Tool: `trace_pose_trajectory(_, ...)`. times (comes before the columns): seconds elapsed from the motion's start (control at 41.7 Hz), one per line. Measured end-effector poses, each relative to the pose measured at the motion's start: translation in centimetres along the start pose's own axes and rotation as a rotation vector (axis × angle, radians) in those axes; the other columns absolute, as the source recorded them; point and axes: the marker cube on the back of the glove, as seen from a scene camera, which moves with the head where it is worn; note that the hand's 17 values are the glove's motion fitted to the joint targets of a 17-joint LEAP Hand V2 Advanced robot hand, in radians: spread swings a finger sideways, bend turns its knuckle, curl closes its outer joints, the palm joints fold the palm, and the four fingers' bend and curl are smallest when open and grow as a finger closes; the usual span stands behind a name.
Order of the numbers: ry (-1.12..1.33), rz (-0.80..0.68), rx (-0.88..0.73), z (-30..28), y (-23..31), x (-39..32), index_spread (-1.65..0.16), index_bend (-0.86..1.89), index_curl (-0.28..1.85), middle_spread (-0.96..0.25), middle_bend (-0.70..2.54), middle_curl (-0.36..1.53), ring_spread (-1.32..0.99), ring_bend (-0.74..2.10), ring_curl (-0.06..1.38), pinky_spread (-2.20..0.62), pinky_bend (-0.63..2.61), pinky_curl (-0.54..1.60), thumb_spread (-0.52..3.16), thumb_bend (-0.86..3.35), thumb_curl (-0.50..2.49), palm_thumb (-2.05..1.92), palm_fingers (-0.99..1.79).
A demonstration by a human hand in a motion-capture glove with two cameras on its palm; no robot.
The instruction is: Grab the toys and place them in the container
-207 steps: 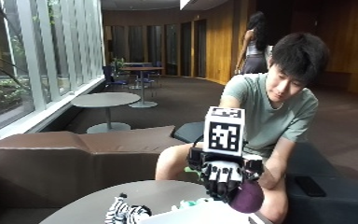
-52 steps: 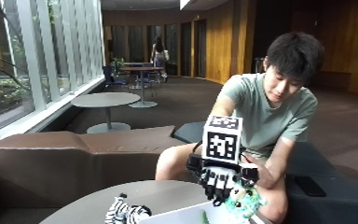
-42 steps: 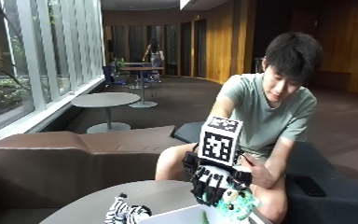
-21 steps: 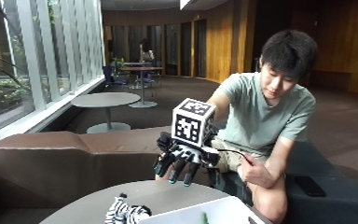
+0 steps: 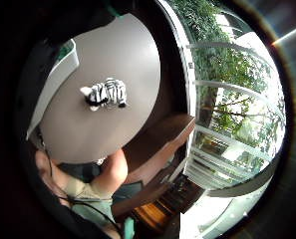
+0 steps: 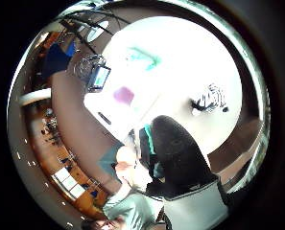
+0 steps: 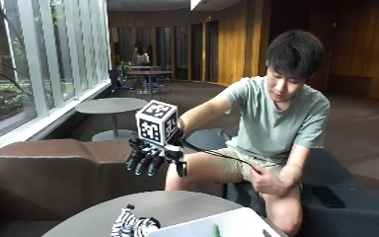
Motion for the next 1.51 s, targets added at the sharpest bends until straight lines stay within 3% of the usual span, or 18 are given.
trace_pose_trajectory(0.312, -0.013, 0.005, -0.153, 11.7, -2.6, 5.5, -0.23, 0.05, 0.25, -0.06, 0.13, 0.35, -0.03, 0.35, 0.31, 0.01, 0.79, 0.44, 1.30, -0.01, 0.35, 0.00, -0.28)
trace_pose_trajectory(0.504, -0.068, 0.017, -0.263, 23.4, -5.3, 7.6, -0.23, 0.08, 0.22, -0.05, 0.11, 0.32, -0.03, 0.26, 0.30, 0.01, 0.78, 0.42, 1.29, -0.01, 0.35, 0.03, -0.32)
trace_pose_trajectory(0.624, -0.152, -0.001, -0.119, 27.1, -6.9, 8.3, -0.23, 0.08, 0.21, -0.05, 0.09, 0.28, -0.01, 0.17, 0.28, 0.03, 0.82, 0.42, 1.25, -0.01, 0.35, 0.05, -0.32)
trace_pose_trajectory(0.72, -0.232, -0.015, 0.027, 27.7, -8.1, 8.3, -0.22, 0.16, 0.22, -0.06, 0.18, 0.29, -0.01, 0.20, 0.27, 0.02, 0.92, 0.43, 1.25, 0.02, 0.37, 0.14, 0.01)
trace_pose_trajectory(0.816, -0.236, -0.001, 0.109, 27.7, -8.7, 8.1, -0.24, 0.31, 0.27, -0.10, 0.37, 0.35, -0.06, 0.24, 0.27, -0.05, 0.80, 0.38, 1.27, 0.06, 0.38, 0.22, 0.42)
trace_pose_trajectory(0.984, -0.199, 0.072, 0.256, 28.1, -8.4, 7.3, -0.26, 0.34, 0.31, -0.13, 0.59, 0.44, -0.18, 0.42, 0.33, -0.18, 0.73, 0.37, 1.26, 0.12, 0.45, 0.40, 0.75)
trace_pose_trajectory(1.056, -0.167, 0.108, 0.301, 27.7, -8.2, 6.8, -0.28, 0.38, 0.34, -0.15, 0.63, 0.47, -0.23, 0.55, 0.38, -0.23, 0.82, 0.39, 1.15, 0.15, 0.50, 0.50, 1.02)
trace_pose_trajectory(1.08, -0.160, 0.115, 0.308, 27.6, -8.2, 6.6, -0.28, 0.35, 0.33, -0.16, 0.63, 0.47, -0.24, 0.54, 0.37, -0.24, 0.80, 0.38, 1.14, 0.14, 0.51, 0.50, 0.95)
trace_pose_trajectory(1.104, -0.156, 0.119, 0.310, 27.5, -8.1, 6.4, -0.29, 0.42, 0.37, -0.16, 0.67, 0.50, -0.25, 0.62, 0.41, -0.25, 0.83, 0.40, 1.10, 0.14, 0.52, 0.51, 1.11)
trace_pose_trajectory(1.248, -0.164, 0.122, 0.248, 27.6, -6.6, 6.1, -0.32, 0.56, 0.46, -0.18, 0.82, 0.58, -0.30, 0.75, 0.49, -0.31, 0.91, 0.46, 0.95, 0.11, 0.58, 0.55, 1.22)
trace_pose_trajectory(1.512, -0.179, 0.080, 0.215, 27.9, -4.6, 5.4, -0.33, 0.72, 0.61, -0.18, 1.02, 0.69, -0.33, 0.94, 0.59, -0.35, 1.00, 0.51, 0.85, 0.02, 0.65, 0.51, 1.14)
